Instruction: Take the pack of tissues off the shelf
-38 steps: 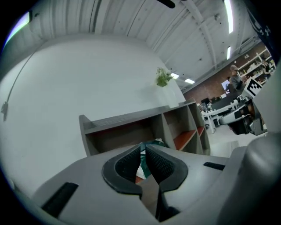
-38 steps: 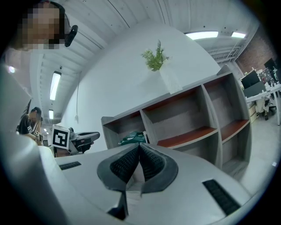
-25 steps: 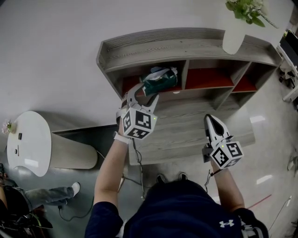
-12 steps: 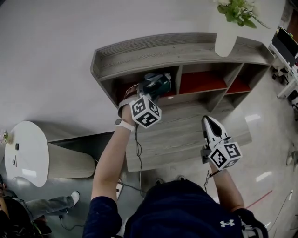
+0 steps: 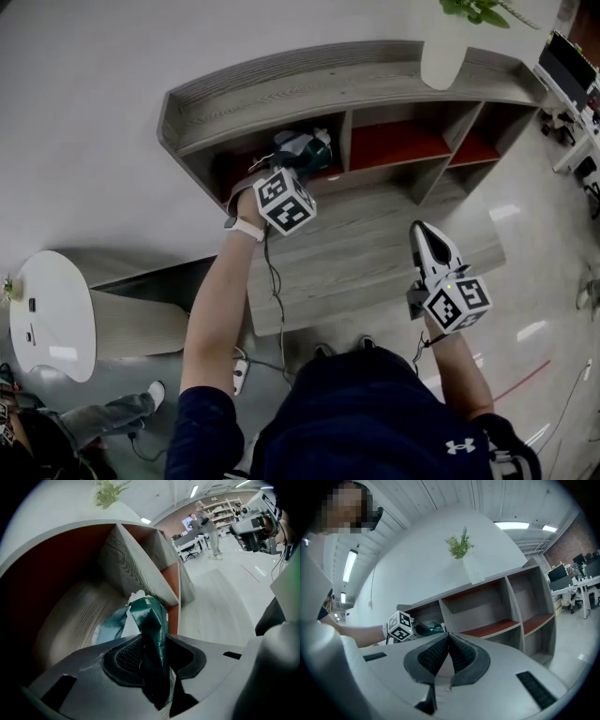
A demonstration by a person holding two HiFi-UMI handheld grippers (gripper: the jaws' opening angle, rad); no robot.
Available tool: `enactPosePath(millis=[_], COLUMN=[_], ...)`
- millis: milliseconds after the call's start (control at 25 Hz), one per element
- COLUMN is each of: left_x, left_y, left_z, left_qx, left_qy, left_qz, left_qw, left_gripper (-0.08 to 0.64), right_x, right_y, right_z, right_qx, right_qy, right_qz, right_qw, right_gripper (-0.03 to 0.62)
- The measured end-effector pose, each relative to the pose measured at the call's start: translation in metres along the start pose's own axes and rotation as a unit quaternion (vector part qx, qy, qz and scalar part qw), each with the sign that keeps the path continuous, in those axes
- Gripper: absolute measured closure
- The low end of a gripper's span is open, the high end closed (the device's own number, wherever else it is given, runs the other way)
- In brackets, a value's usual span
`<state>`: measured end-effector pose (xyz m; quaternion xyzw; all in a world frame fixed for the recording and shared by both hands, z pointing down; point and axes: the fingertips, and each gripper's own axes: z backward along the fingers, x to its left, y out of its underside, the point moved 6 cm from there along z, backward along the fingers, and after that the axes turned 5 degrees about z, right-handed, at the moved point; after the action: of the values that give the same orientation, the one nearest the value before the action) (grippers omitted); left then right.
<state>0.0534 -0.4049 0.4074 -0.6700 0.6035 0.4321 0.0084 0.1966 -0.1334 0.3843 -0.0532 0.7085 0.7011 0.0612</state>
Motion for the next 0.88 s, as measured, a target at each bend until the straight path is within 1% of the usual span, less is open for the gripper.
enactPosePath(millis=[120, 280, 520, 880], left_x=[0.000, -0.008, -0.024, -0.051], left_y=[-0.003, -0.004, -0.003, 0.006], left_z=[0.002, 0.014, 0.035, 0.073], left_qx=[-0.006, -0.022, -0.045, -0.052], left_qy=[-0.014, -0.039, -0.070, -0.086], left_qz=[-0.017, -0.039, -0.076, -0.095], left_qw=[0.9997, 0.9982, 0.9936, 0.9903], left_gripper=[0.436, 0.443, 0.446, 0.446], right_x=[-0.004, -0.003, 0.000, 0.013], right_y=[0.001, 0.006, 0.013, 0.020], right_z=[0.002, 0.008, 0.012, 0.015], right_qx=[0.001, 0.005, 0.013, 0.022], right_qy=[0.002, 0.002, -0.006, -0.031], right_qz=[-0.002, -0.007, -0.012, -0.015], right_qw=[1.000, 1.000, 1.000, 0.999], right_gripper=[0.580, 0.580, 0.580, 0.580])
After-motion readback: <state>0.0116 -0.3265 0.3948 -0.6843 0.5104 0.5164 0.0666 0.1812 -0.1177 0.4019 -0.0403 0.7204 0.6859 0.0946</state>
